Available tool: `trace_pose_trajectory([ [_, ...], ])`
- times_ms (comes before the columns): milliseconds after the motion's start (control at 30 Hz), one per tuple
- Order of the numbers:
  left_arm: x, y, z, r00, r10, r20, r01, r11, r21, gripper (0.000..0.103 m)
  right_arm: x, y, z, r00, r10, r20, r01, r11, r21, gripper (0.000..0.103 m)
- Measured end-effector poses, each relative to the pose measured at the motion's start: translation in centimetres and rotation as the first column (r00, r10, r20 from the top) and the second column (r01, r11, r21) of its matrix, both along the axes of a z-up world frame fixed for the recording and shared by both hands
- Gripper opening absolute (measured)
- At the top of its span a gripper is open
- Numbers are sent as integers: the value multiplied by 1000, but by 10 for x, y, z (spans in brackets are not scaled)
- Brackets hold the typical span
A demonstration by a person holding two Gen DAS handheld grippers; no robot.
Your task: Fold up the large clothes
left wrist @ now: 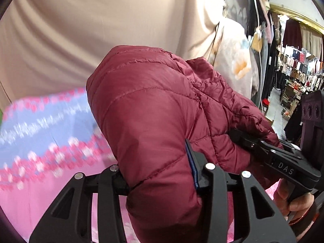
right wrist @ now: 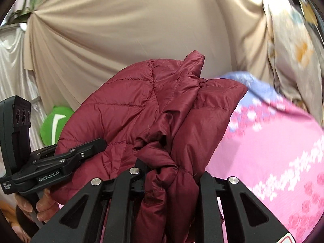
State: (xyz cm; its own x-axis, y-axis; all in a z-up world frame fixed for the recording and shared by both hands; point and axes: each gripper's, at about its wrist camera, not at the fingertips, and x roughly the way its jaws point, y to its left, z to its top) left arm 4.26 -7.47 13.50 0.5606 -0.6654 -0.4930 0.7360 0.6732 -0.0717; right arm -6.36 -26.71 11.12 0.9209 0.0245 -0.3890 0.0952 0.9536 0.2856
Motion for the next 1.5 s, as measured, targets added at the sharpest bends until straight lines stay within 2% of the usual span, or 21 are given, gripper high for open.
trace_pose_trajectory([
  [167, -6, 28, 28, 993, 29, 115, -25, 999, -39, 40, -2, 21, 31, 995, 23, 100, -17, 998, -62, 18],
  [433, 1, 81, 59, 967, 91, 236, -64, 990, -123, 40, 13, 62, 68, 970, 109, 218, -82, 988, -128, 18],
  [633, 35, 117, 65, 948, 130, 290, -90, 985, -148, 41, 52, 82, 77, 948, 204, 243, -186, 978, -94, 18],
  [733, 62, 127, 52, 955, 142, 261, -108, 984, -139, 41, 86, 87, 65, 949, 237, 210, -230, 972, -56, 19],
  [900, 129, 134, 0, 974, 166, 153, -152, 983, -98, 41, 152, 91, 18, 960, 262, 102, -266, 964, 22, 19],
  [1067, 183, 132, -72, 983, 180, 37, -179, 983, -29, 41, 209, 90, -59, 964, 263, -51, -258, 962, 86, 19],
  [1200, 209, 130, -131, 977, 208, -55, -206, 978, 38, 42, 237, 92, -122, 948, 264, -177, -243, 961, 135, 21],
  [1300, 206, 140, -151, 976, 212, -53, -212, 977, 16, 47, 237, 92, -147, 943, 269, -196, -246, 960, 135, 27],
  [1500, 208, 153, -154, 965, 226, -132, -229, 974, -2, 61, 230, 73, -156, 931, 281, -231, -238, 951, 197, 47],
])
